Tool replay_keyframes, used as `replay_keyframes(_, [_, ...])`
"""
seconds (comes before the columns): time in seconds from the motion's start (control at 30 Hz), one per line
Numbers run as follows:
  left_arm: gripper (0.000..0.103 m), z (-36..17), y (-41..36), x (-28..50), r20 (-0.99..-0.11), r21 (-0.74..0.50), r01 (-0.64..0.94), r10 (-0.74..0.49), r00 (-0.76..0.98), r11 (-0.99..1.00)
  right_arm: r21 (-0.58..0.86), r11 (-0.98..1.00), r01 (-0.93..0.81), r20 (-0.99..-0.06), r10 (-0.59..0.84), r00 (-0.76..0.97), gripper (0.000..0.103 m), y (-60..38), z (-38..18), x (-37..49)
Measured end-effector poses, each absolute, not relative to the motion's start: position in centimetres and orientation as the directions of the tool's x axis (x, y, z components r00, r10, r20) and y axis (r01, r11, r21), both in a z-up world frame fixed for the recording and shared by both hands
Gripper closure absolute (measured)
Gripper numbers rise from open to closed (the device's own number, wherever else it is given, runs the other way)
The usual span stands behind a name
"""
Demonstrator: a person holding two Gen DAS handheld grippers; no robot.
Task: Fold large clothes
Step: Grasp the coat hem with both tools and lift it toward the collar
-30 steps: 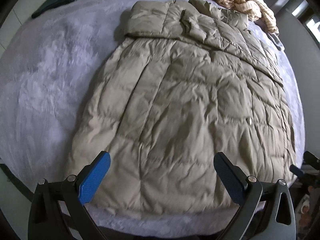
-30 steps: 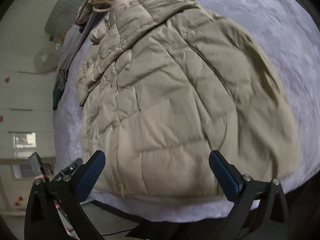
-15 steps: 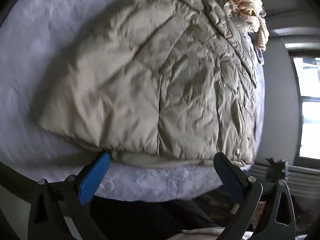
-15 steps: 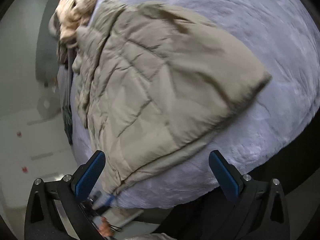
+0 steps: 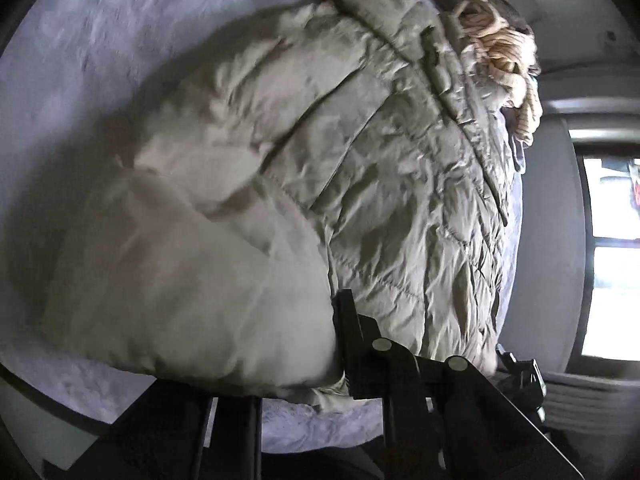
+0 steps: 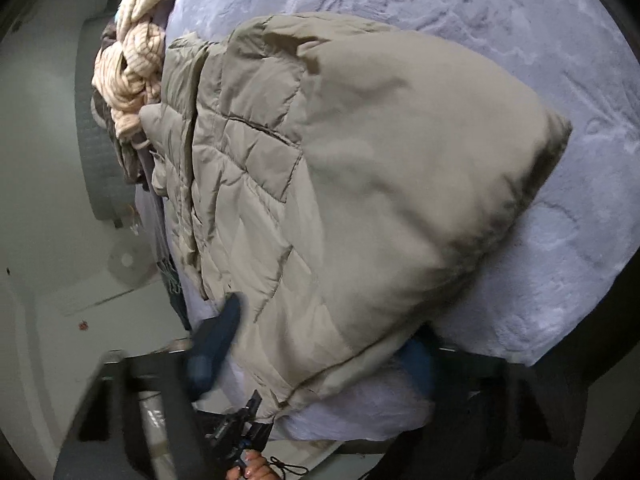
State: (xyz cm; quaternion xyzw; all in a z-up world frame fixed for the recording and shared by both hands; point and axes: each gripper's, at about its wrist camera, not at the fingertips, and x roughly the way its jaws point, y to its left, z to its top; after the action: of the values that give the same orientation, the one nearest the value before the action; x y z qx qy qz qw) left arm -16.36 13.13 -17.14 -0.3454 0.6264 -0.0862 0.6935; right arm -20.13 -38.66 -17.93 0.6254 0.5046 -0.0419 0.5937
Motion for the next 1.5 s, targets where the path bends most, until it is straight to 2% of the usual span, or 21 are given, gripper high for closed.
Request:
replay_keyframes(0.03, [0.088, -16.5, 13.0, -16.2, -0.815, -0.579, -0.287, -0.540, 0.210, 0.763, 0.700, 0.216, 0.680, -0.652, 0.582, 0.486, 0.066, -38.7, -17.9, -20.1])
replay_keyframes(0.07, [0.090, -16.1, 13.0, -16.1, -0.819, -0.574, -0.268, -0.532, 0.215, 0.774, 0.694, 0.229, 0.683, -0.661, 0.579, 0.477, 0.085, -38.7, -17.9, -20.1])
replay_keyframes(0.1, [0.090, -15.5, 12.8, -15.9, -0.823, -0.566, -0.245, -0.523, 0.222, 0.787, 0.683, 0.247, 0.687, -0.676, 0.570, 0.467, 0.089, -38.7, -17.7, -20.0])
replay_keyframes(0.2, [0.090, -14.1, 12.8, -15.6, -0.828, -0.552, -0.194, -0.505, 0.243, 0.811, 0.683, 0.282, 0.674, -0.690, 0.552, 0.469, 0.093, -38.6, -16.9, -19.8])
replay_keyframes(0.57, [0.090, -7.3, 12.3, -11.6, -0.805, -0.523, -0.083, -0.460, 0.375, 0.848, 0.663, 0.536, 0.522, -0.748, 0.502, 0.434, 0.095, -38.7, -11.1, -14.0])
replay_keyframes(1.1, [0.090, 1.1, 8.5, 3.1, -0.750, -0.413, -0.101, -0.274, 0.602, 0.905, 0.633, 0.754, 0.175, -0.724, 0.497, 0.478, 0.095, -40.5, -0.9, 6.0])
replay_keyframes(1.27, [0.090, 0.8, 7.7, 7.9, -0.766, -0.370, -0.131, -0.223, 0.602, 0.920, 0.610, 0.783, 0.120, -0.728, 0.495, 0.474, 0.096, -41.0, -0.1, 12.6])
replay_keyframes(1.5, [0.090, -4.7, 7.6, 16.1, -0.831, -0.293, -0.128, -0.186, 0.525, 0.948, 0.567, 0.814, 0.128, -0.770, 0.468, 0.433, 0.096, -40.3, -3.6, 20.9])
